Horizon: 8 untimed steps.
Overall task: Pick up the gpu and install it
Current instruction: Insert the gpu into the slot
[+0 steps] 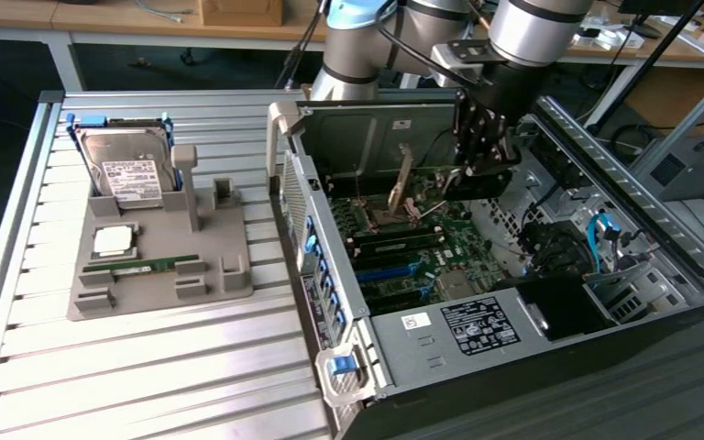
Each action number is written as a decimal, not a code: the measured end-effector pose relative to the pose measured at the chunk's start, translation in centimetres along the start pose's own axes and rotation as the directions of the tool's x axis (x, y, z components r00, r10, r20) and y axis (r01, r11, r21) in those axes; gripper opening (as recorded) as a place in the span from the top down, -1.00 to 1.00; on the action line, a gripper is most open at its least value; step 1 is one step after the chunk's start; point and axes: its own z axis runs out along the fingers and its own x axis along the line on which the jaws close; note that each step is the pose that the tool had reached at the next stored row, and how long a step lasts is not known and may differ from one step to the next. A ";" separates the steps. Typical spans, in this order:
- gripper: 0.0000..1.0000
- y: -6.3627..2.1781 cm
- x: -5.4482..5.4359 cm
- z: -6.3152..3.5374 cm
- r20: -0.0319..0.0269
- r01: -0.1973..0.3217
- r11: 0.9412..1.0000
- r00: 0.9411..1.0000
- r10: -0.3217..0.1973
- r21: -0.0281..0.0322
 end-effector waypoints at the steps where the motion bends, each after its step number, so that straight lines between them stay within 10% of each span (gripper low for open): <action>1: 0.45 0.03 0.0 0.01 0.000 0.000 1.000 1.000 0.000 0.000; 8: 0.45 0.34 0.1 0.13 0.000 0.000 1.000 1.000 0.000 0.000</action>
